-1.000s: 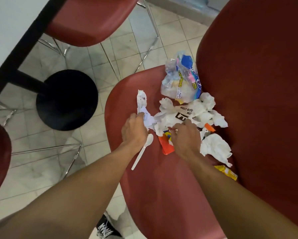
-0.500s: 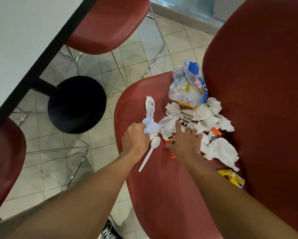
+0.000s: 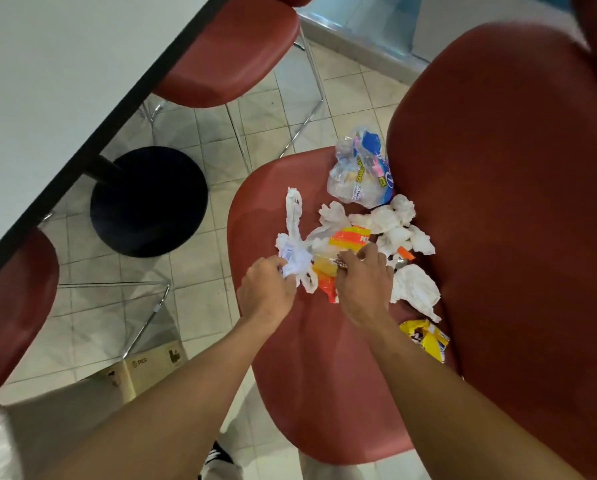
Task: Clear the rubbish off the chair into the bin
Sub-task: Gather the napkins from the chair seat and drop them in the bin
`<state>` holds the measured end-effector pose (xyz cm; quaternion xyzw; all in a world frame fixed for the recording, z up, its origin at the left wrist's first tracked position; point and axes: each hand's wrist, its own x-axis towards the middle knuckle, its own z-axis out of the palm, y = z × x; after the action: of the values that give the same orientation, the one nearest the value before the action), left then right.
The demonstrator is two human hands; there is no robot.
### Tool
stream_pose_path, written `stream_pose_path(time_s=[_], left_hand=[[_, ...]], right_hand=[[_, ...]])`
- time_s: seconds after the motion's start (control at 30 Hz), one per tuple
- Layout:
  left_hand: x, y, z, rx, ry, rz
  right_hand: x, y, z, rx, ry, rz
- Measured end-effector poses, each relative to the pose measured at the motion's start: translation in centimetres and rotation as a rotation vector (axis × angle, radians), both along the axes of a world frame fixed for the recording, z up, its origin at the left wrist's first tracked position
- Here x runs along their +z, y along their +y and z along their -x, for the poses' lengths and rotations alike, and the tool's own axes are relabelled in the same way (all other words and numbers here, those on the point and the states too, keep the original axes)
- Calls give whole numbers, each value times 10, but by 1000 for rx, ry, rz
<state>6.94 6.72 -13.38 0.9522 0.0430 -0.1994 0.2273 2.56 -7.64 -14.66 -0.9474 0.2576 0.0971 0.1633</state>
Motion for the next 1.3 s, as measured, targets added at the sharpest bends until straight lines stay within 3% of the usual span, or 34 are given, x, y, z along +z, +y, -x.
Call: stream_pose_path(time_s=[0.27, 0.53, 0.87, 1.3], left_hand=[[48, 35, 26, 41, 2, 26], [90, 87, 52, 105, -25, 64], [115, 226, 95, 326, -65, 137], [103, 426, 185, 827, -77, 137]], right_hand=[[64, 14, 16, -95, -208, -44], [126, 57, 33, -71, -197, -108], [135, 210, 49, 129, -180, -227], [135, 430, 74, 475, -74, -395]])
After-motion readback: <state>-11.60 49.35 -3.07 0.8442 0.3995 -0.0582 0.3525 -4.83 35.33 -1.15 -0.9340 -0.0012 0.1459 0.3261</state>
